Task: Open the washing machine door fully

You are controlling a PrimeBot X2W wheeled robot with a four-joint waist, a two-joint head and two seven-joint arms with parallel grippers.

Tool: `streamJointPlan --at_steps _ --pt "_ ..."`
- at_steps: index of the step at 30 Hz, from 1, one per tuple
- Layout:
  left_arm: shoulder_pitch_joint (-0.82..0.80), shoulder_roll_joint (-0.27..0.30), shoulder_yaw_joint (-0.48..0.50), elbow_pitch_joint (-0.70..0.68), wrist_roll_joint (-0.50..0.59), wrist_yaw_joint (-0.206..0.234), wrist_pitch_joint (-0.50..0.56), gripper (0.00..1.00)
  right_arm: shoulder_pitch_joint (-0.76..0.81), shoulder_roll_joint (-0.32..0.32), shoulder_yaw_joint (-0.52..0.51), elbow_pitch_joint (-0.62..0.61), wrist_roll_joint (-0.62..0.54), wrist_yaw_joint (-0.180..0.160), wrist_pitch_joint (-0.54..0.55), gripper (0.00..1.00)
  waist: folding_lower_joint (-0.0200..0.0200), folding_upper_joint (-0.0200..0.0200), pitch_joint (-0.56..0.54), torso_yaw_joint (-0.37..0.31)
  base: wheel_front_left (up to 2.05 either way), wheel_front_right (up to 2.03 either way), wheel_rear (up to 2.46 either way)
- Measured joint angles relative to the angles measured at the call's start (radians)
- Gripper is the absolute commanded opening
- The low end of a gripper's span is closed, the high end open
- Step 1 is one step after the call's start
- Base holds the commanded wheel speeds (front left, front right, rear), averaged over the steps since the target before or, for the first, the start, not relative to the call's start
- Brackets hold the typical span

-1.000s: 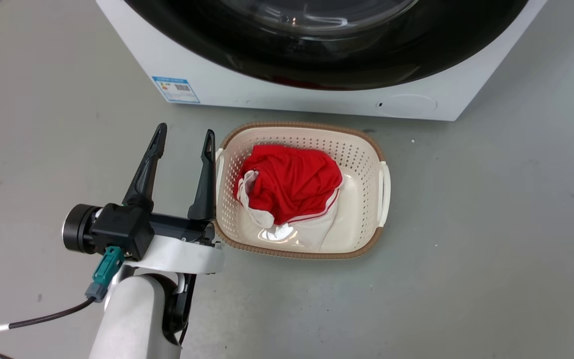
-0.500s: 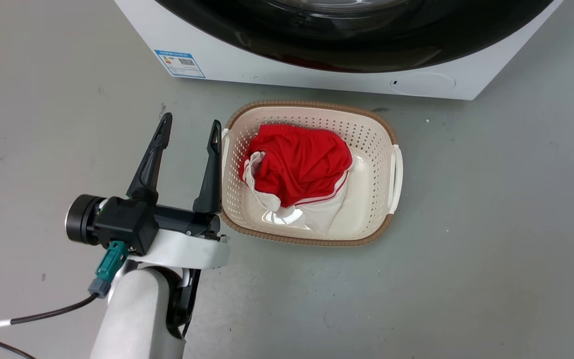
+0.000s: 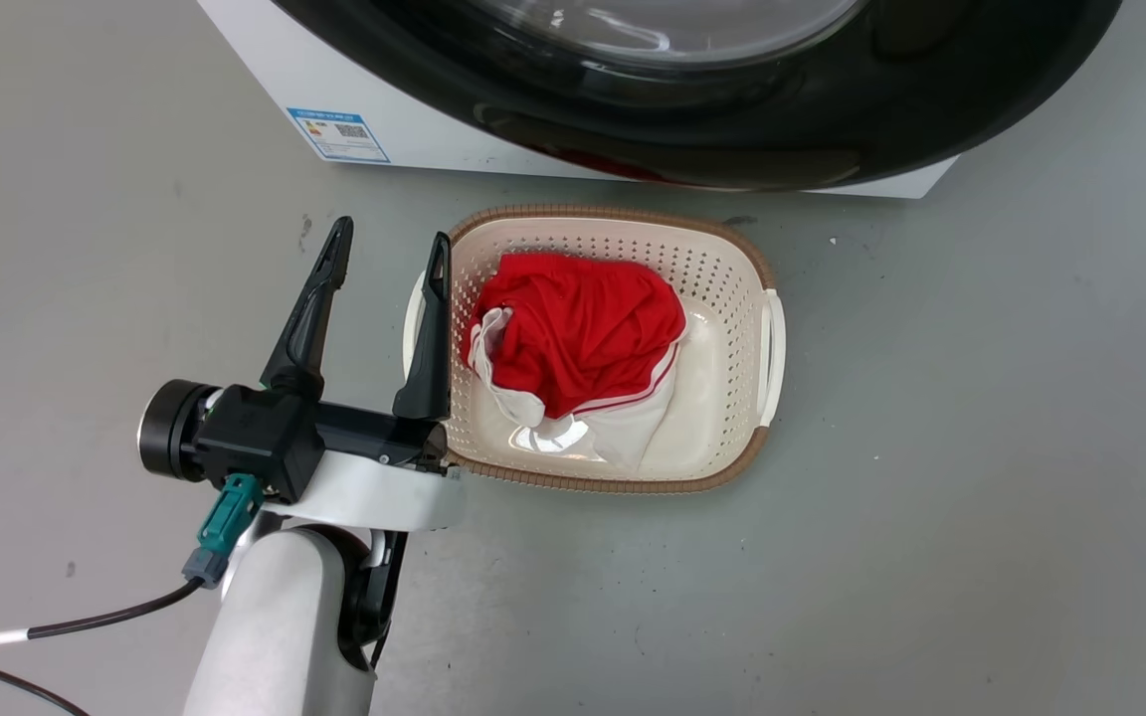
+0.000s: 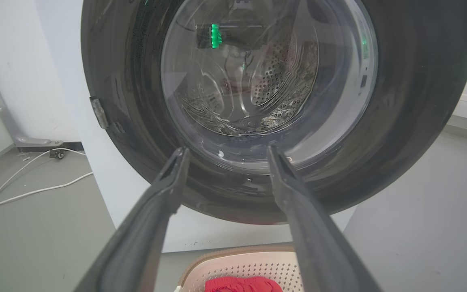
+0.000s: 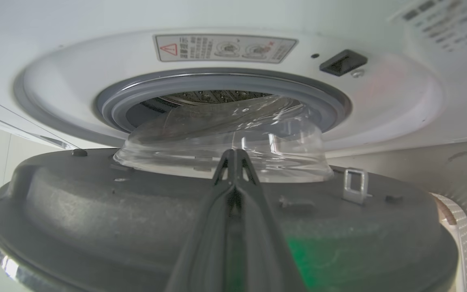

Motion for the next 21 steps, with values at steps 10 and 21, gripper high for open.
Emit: streamJointPlan --at_steps 10,21 --pt "0.006 0.0 0.007 0.015 0.006 0.0 0.0 1.0 0.101 0.02 -0.008 -0.062 0.044 0.0 0.111 0.0 0.0 0.0 -0.041 -0.018 0.0 0.0 0.0" --pt "0.052 0.0 0.016 0.046 0.011 0.004 0.0 1.0 0.311 0.059 -0.004 -0.194 0.087 0.0 0.183 0.0 -0.0001 0.0 -0.134 -0.032 0.0 0.0 0.0"
